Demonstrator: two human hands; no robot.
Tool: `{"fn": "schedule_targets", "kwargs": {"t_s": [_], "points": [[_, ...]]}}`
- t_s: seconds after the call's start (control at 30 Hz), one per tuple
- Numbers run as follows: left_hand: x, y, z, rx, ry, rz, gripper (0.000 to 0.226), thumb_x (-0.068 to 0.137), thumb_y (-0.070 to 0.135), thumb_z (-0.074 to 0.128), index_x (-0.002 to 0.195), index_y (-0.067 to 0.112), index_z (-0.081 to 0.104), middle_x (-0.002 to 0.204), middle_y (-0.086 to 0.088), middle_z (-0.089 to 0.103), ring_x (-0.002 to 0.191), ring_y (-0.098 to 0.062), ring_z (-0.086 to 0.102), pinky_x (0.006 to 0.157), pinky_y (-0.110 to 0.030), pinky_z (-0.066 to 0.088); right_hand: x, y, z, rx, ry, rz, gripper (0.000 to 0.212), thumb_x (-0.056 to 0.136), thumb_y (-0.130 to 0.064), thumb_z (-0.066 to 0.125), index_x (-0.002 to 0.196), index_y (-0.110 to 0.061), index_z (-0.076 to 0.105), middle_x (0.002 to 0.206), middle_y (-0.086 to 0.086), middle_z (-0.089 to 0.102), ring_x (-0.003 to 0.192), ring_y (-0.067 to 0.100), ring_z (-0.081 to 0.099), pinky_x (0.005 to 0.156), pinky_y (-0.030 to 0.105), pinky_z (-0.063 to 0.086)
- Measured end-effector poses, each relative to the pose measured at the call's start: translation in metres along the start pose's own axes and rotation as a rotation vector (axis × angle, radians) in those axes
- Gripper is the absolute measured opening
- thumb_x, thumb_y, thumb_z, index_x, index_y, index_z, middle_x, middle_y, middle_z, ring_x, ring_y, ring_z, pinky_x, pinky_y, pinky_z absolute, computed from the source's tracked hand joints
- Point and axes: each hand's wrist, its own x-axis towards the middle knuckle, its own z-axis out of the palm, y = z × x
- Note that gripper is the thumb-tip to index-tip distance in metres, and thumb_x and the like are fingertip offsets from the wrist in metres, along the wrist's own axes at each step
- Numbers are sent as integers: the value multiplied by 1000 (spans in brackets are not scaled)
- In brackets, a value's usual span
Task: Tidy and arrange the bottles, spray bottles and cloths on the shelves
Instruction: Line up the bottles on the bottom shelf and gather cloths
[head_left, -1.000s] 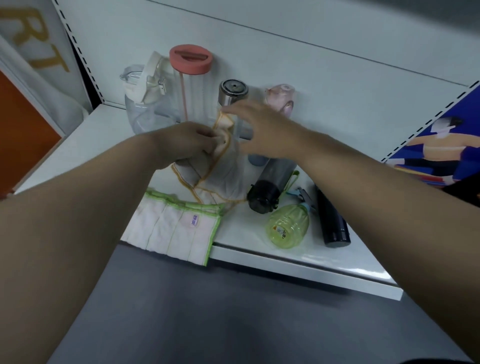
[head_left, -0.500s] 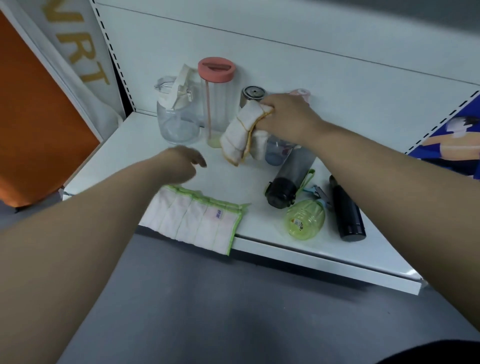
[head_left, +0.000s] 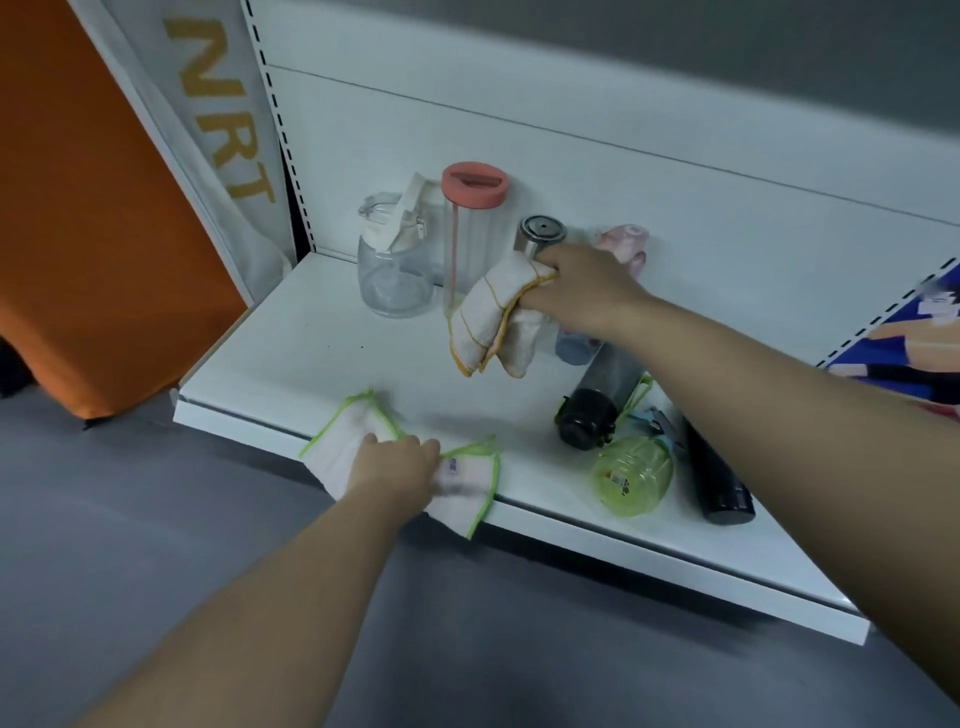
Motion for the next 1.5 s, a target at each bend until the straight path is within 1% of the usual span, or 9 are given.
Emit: {"fn": "schedule_targets", "kwargs": {"t_s": [0.2, 0.37, 0.47, 0.57, 0.77, 0.93, 1.13, 1.27, 1.5], "points": [[-21, -52, -47, -703, 106, -201, 41, 81, 52, 61, 112, 25, 63, 106, -9, 63, 104, -29, 55, 81, -34, 45, 2, -39, 28, 56, -138, 137, 16, 86, -33, 63, 87, -16, 63, 73, 1, 63, 60, 17, 60, 48, 22, 40], [-97, -94, -94, -1325, 236, -507, 17, 90, 30, 58, 97, 15, 54, 99, -8, 61, 95, -28, 56, 69, -30, 36, -26, -120, 47, 176, -300, 239, 28, 86, -44, 63, 71, -20, 62, 52, 0, 57, 44, 17, 52, 44, 20, 36], [-152, -119, -124, -1525, 273, -621, 16, 92, 26, 53, 104, 17, 52, 105, -6, 61, 99, -26, 57, 75, -30, 38, -50, -185, 49, 227, -330, 247, 31, 85, -46, 60, 86, -16, 66, 66, 6, 63, 50, 22, 54, 48, 26, 40], [-210, -143, -153, -1664, 328, -727, 20, 91, 26, 54, 109, 19, 53, 106, -4, 62, 101, -24, 59, 77, -34, 43, -77, -254, 36, 208, -388, 156, 32, 84, -51, 55, 92, -22, 65, 91, 8, 70, 74, 30, 61, 70, 40, 56], [-335, -188, -263, -1776, 416, -859, 25, 89, 34, 58, 111, 23, 52, 105, 1, 63, 98, -18, 64, 89, -41, 52, -127, -392, -59, 212, -507, 80, 25, 87, -42, 51, 77, -21, 61, 76, 0, 68, 66, 21, 64, 58, 33, 56], [-408, -200, -404, -1786, 550, -833, 32, 88, 30, 61, 116, 35, 49, 106, 13, 60, 96, -8, 62, 75, -29, 50, -143, -472, -187, 104, -452, -68, 21, 87, -35, 53, 75, -19, 48, 73, 3, 62, 72, 29, 59, 62, 40, 48], [-445, -202, -571, -1768, 617, -643, 37, 87, 25, 59, 122, 38, 62, 105, 21, 68, 97, 0, 63, 74, -19, 48, -152, -531, -340, 206, -302, -63, 26, 92, -37, 56, 71, -31, 42, 64, -6, 55, 55, 7, 50, 50, 25, 37], [-448, -205, -687, -1671, 736, -450, 27, 91, 27, 59, 107, 47, 67, 98, 30, 68, 91, 11, 61, 66, -6, 45, -145, -562, -434, 376, -124, -23, 18, 89, -44, 55, 83, -28, 52, 71, -4, 63, 65, 14, 60, 61, 33, 52], [-461, -196, -818, -1555, 891, -231, 26, 92, 25, 57, 93, 49, 68, 94, 22, 70, 88, 3, 64, 77, -24, 51, -145, -585, -559, 476, 57, -102, 8, 86, -31, 62, 90, -32, 55, 76, -7, 65, 65, 12, 64, 61, 31, 51]]}}
